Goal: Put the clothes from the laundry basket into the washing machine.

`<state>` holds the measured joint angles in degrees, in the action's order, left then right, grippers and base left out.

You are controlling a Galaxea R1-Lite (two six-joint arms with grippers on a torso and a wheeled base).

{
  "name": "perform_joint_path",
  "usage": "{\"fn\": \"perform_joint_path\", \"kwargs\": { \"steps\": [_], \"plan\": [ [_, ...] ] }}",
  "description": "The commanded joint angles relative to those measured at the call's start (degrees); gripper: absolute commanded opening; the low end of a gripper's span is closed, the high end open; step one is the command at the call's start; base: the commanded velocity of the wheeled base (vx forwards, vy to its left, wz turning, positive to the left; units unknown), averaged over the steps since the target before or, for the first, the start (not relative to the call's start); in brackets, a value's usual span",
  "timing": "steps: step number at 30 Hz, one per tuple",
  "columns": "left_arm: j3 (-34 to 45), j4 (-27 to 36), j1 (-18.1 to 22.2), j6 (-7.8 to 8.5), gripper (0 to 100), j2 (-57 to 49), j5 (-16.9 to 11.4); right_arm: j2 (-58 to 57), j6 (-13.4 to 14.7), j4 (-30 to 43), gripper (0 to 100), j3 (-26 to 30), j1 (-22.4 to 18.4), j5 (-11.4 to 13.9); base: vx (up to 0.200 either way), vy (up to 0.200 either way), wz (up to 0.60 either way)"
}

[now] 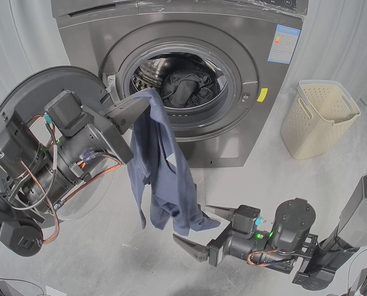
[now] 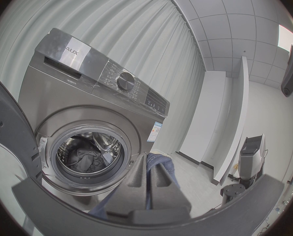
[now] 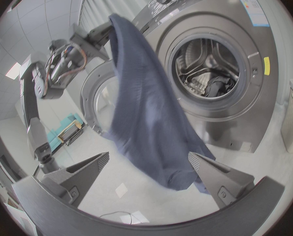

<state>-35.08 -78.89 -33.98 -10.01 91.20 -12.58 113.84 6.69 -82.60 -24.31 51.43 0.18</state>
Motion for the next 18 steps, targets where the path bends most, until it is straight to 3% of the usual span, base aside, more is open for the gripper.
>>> {"fn": "perform_joint_path", "kwargs": {
  "steps": [1,7,14,18],
  "plan": [
    [-0.2,0.0,0.0,-0.01,0,0.0,0.0,2.0,0.2,-0.1,100,3.8,2.2,1.4,0.0,0.0,0.0],
    [-0.1,-1.6,0.0,-0.1,0,0.0,-0.2,-0.2,0.0,-0.4,100,6.6,1.0,2.2,0.0,0.0,0.0],
    [0.7,-2.8,-0.1,-0.01,0,-0.1,-1.0,-0.2,-1.1,0.2,100,-0.7,-6.9,2.3,0.0,0.0,0.0],
    [0.8,-3.7,-0.4,-0.1,0,0.0,-1.0,1.4,-2.6,0.6,100,-6.1,-10.7,4.1,0.0,0.0,0.0]
  ]
}}
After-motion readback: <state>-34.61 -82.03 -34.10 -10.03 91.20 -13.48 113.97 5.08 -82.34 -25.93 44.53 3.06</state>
